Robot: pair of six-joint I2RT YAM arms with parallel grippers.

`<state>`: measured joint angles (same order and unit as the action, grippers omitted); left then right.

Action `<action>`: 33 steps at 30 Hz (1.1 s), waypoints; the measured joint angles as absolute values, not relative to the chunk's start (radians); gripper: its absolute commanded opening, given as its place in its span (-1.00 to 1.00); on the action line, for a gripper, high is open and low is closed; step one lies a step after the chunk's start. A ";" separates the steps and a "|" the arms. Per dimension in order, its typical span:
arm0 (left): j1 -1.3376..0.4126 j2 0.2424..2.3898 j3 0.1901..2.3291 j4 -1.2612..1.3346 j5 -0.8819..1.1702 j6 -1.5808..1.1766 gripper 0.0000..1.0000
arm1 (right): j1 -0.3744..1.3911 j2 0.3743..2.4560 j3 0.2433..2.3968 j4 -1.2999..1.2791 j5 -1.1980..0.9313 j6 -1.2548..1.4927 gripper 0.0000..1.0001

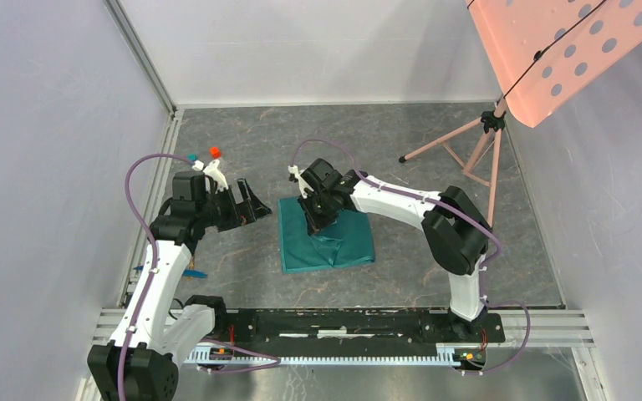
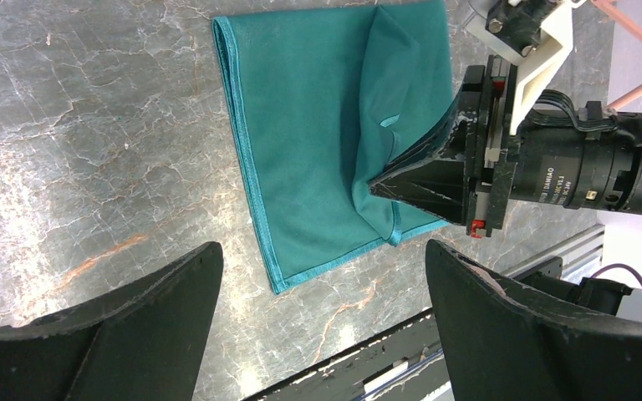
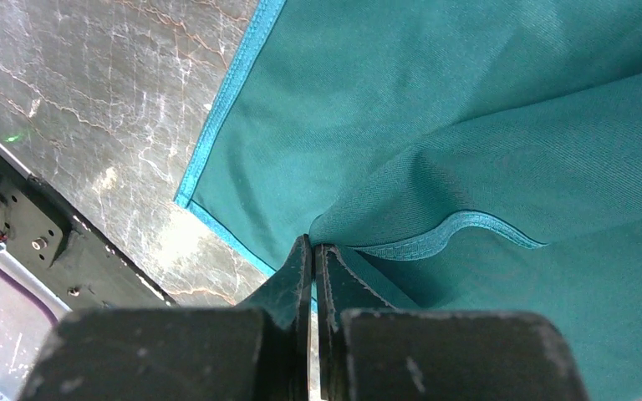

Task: Fold the napkin into a case and place the utensils inside
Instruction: Fold the rectangle-folded napkin at the center of the board.

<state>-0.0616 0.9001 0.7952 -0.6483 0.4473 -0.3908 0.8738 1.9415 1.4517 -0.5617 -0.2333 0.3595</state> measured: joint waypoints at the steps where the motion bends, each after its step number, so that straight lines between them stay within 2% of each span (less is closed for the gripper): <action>1: -0.062 0.900 0.795 -0.648 0.447 -0.391 0.93 | 0.875 1.948 1.457 -0.561 -0.235 0.361 -1.00; 28: -0.062 0.889 0.795 -0.648 0.447 -0.391 0.94 | 0.890 2.042 1.491 -0.516 -0.258 0.374 -1.00; 31: -0.062 0.886 0.795 -0.648 0.447 -0.391 0.93 | 0.890 2.046 1.492 -0.513 -0.259 0.373 -0.69; 33: -0.062 0.886 0.795 -0.648 0.447 -0.391 0.93 | 0.890 2.054 1.505 -0.516 -0.262 0.370 -0.19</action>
<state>-0.0616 0.8860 0.7948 -0.6483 0.4473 -0.3908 0.8902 2.0537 1.5051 -0.5156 -0.2623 0.3698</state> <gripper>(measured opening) 0.965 0.137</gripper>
